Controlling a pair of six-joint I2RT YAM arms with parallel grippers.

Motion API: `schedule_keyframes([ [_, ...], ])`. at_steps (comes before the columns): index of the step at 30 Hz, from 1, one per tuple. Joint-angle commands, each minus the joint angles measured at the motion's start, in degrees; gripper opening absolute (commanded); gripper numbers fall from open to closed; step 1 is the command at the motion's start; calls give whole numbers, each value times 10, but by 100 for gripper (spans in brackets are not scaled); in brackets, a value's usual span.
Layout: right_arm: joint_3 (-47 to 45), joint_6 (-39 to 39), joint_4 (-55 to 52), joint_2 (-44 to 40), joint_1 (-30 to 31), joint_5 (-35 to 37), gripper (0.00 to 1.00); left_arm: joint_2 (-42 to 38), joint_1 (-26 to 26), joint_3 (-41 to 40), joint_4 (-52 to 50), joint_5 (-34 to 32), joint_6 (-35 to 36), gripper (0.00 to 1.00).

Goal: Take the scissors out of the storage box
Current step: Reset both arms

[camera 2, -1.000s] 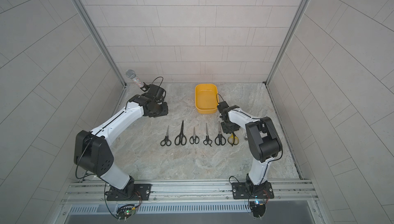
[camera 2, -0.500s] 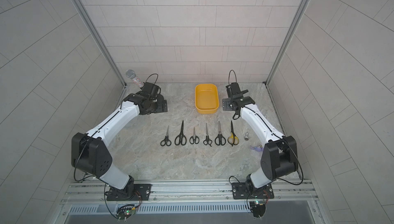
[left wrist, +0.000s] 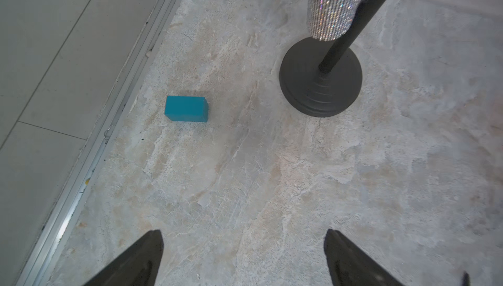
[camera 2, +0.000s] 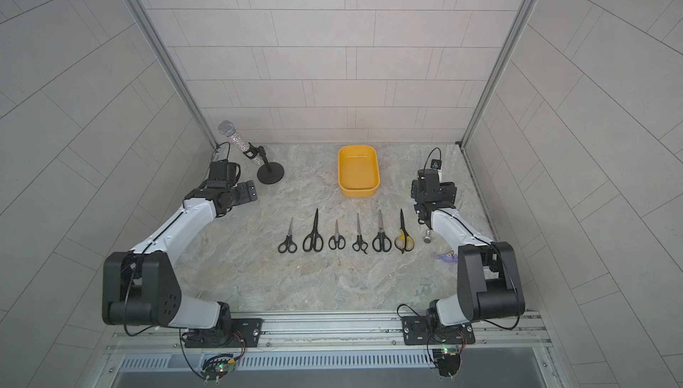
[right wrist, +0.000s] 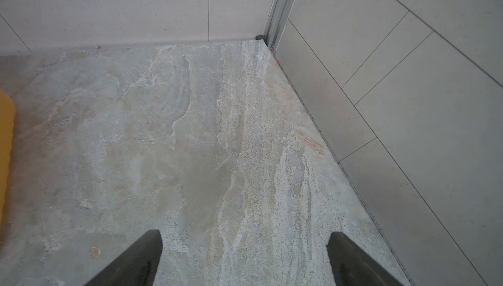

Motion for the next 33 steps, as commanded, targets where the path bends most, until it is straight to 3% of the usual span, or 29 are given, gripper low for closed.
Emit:
schedule_keyframes([
  [1, -60, -27, 113, -9, -8, 23, 100, -19, 10, -65, 139, -15, 40, 100],
  [3, -67, 0, 103, -15, -22, 4, 100, -20, 10, -107, 201, -15, 75, 100],
  [11, -182, -3, 301, 5, -22, -29, 100, -12, 10, -281, 510, 1, 126, 100],
  [16, -206, -41, 387, 40, -9, -83, 100, 19, 9, -305, 586, 66, 134, 100],
  [19, -215, -40, 406, 42, -9, -91, 100, 59, 9, -347, 703, 79, 137, 100],
  [24, -240, -51, 479, 70, -8, -101, 100, 54, 9, -338, 678, 86, 140, 100],
  [33, -241, -50, 472, 66, -7, -101, 100, 62, 0, -337, 688, 74, 146, 100],
])
